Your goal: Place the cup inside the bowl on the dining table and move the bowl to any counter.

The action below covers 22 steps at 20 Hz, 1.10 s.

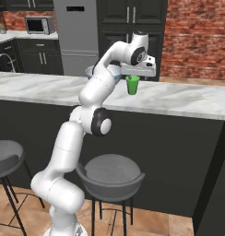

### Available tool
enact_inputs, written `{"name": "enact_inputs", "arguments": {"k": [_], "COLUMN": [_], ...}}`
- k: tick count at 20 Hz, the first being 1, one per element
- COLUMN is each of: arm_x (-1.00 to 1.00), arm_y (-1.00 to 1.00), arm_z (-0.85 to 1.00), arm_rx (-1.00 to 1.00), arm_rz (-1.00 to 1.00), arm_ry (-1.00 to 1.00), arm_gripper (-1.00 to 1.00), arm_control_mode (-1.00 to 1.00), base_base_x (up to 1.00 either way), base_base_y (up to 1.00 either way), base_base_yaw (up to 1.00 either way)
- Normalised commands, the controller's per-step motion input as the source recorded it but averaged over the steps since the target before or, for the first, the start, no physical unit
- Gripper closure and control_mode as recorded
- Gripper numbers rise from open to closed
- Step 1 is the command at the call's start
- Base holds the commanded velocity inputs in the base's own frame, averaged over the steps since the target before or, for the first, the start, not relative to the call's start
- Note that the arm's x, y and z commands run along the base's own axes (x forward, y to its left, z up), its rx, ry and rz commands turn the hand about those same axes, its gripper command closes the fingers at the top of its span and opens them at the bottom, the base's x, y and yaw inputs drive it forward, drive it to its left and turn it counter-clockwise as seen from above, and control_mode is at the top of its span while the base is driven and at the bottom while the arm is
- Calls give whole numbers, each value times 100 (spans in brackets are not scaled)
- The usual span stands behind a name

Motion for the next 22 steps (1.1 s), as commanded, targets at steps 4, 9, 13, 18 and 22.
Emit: {"name": "enact_inputs", "arguments": {"k": [4,9,13,18,22], "arm_x": [0,0,1,1,3], "arm_y": [0,0,0,0,0], "arm_z": [-3,-1,0,0,-7], "arm_rx": [0,0,0,0,0], "arm_rz": [0,-1,-1,-1,-2], "arm_ry": [5,7,7,8,8], "arm_gripper": [-100,-100,-100,-100,-100], "arm_control_mode": [-100,-100,-100,-100,-100], "base_base_x": [0,0,0,0,0], "base_base_y": [0,0,0,0,0], "base_base_yaw": [0,0,0,0,0]}}
